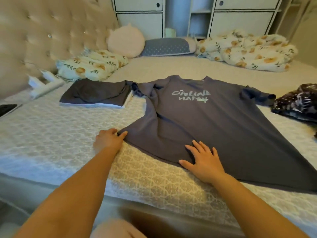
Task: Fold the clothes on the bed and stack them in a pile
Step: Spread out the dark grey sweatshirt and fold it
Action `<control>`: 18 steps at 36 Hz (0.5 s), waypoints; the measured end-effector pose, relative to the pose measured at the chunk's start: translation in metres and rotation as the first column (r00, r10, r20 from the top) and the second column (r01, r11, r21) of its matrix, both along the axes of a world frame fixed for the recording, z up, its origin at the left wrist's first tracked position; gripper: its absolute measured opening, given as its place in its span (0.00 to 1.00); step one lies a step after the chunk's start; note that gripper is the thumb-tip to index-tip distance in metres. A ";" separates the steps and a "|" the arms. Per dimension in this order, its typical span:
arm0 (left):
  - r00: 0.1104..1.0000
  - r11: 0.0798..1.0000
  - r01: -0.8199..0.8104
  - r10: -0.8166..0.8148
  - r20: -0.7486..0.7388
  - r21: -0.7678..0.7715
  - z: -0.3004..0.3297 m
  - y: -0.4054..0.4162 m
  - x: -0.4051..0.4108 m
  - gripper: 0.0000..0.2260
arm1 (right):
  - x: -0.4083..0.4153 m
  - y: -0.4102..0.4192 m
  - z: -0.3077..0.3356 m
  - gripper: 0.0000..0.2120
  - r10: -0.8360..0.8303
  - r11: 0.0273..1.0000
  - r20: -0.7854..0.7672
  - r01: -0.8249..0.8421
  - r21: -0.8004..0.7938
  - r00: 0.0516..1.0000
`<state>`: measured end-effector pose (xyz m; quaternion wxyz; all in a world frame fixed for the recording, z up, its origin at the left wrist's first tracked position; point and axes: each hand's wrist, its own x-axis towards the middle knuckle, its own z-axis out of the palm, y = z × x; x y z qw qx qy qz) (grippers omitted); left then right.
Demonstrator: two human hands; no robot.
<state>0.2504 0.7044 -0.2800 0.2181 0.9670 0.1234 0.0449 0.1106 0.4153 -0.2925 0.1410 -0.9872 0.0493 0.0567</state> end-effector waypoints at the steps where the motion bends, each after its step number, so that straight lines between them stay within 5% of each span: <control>1: 1.000 0.999 0.015 -0.015 -0.003 -0.044 0.003 -0.001 0.004 0.21 | 0.001 0.001 0.001 0.35 -0.001 1.000 -0.019 0.001 -0.012 1.000; 5: 0.995 0.967 0.089 -0.094 -0.014 -0.237 0.012 -0.013 0.014 0.13 | 0.007 0.009 0.014 0.37 -0.035 0.998 -0.105 0.029 -0.054 0.994; 10: 0.991 0.836 0.038 0.038 0.127 -0.547 0.030 -0.012 0.003 0.13 | 0.020 0.022 0.039 0.34 -0.090 0.995 -0.120 0.083 -0.057 0.989; 14: 0.969 0.879 0.066 0.056 0.239 -0.472 0.033 0.024 -0.025 0.07 | 0.032 0.032 0.047 0.30 -0.077 0.996 -0.057 0.079 0.039 0.995; 18: 0.989 0.955 0.088 -0.049 0.143 -0.282 0.013 0.058 -0.049 0.10 | 0.039 0.047 0.037 0.31 -0.015 0.998 -0.057 0.018 0.052 0.998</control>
